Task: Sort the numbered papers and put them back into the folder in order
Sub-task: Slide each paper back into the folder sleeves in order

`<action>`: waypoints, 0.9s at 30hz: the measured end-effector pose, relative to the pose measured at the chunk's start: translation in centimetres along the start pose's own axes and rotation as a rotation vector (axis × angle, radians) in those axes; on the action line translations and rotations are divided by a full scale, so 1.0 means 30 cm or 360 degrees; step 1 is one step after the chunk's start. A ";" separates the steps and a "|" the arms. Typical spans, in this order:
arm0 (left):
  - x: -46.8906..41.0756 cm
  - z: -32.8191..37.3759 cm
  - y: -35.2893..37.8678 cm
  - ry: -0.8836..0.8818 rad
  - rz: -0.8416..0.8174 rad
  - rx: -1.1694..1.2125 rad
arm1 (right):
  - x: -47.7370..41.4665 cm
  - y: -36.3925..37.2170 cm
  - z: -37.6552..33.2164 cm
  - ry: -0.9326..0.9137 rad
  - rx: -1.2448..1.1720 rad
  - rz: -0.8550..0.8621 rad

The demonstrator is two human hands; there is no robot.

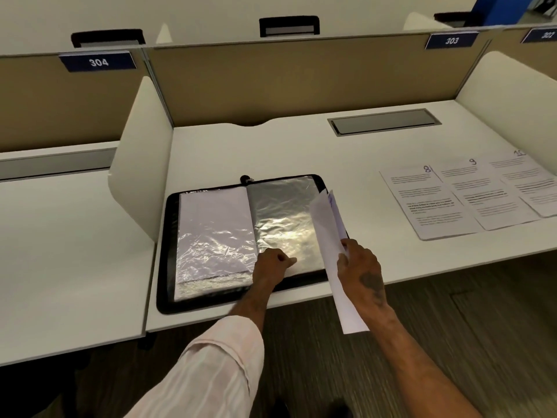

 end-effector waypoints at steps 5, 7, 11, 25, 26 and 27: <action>-0.025 -0.017 0.020 0.0104 -0.0144 -0.0088 | 0.024 0.004 -0.014 -0.0024 0.0039 -0.0031; -0.017 -0.015 0.031 0.0132 -0.0195 -0.0163 | 0.041 0.014 -0.021 -0.0060 0.0033 -0.0051; -0.016 -0.006 0.037 0.0118 -0.0176 -0.0214 | 0.112 0.042 -0.053 -0.0446 0.0051 -0.0019; -0.013 0.007 0.007 0.0039 -0.0008 -0.0227 | 0.258 0.132 0.043 -0.0719 0.0550 -0.0400; -0.010 0.008 0.002 0.0029 0.0012 -0.0181 | 0.261 0.128 0.051 -0.0706 0.0574 -0.0405; -0.010 0.008 -0.002 0.0022 0.0035 -0.0135 | 0.264 0.127 0.058 -0.0705 0.0604 -0.0402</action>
Point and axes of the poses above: each hand's wrist, its own x-axis away from the middle knuckle, its own y-axis out of the palm, z = x × y, the point moved 6 cm from there along -x, towards the middle knuckle, and after that the axes turned 12 degrees about y, right-handed, at the moved point
